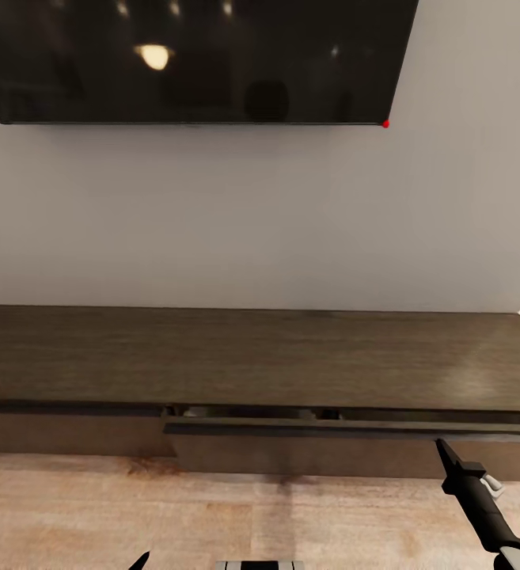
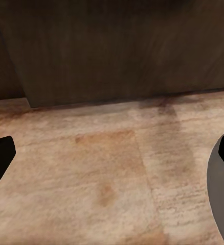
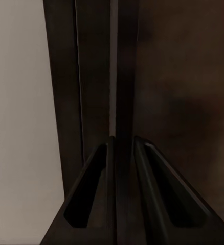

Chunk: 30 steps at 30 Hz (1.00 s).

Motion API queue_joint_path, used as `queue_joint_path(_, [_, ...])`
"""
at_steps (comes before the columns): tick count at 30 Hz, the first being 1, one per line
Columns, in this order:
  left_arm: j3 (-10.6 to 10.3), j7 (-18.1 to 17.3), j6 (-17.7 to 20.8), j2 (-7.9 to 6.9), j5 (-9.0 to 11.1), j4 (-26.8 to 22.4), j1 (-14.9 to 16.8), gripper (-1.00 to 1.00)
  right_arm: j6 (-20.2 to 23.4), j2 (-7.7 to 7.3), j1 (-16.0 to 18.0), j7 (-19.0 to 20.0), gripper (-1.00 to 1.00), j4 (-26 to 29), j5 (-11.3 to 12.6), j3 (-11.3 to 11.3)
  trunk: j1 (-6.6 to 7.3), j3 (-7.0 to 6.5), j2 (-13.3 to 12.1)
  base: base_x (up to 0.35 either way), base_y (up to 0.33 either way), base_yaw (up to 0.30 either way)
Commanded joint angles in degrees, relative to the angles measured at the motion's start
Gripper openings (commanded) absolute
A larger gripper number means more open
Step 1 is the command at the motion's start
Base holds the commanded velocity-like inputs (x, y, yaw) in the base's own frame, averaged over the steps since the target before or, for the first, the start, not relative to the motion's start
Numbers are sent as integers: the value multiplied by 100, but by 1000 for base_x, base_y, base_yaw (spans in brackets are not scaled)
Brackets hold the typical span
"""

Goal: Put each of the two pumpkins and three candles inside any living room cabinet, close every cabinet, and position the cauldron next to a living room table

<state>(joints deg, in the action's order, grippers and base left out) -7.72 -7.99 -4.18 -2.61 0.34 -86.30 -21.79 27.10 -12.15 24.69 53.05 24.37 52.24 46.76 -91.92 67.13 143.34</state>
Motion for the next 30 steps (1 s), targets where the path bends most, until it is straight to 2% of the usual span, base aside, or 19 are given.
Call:
queue_joint_path(1, [-2,-10,-13,-2,4,-1,0,100,112,1,9,223,-100,7,102,18,2,2,2,-10,0,0])
queue_joint_path(30, [-2,-10,-13,-2,1,5,0,100,119,-7,9,223,-100,7,96,18,2,2,2,-47,0,0])
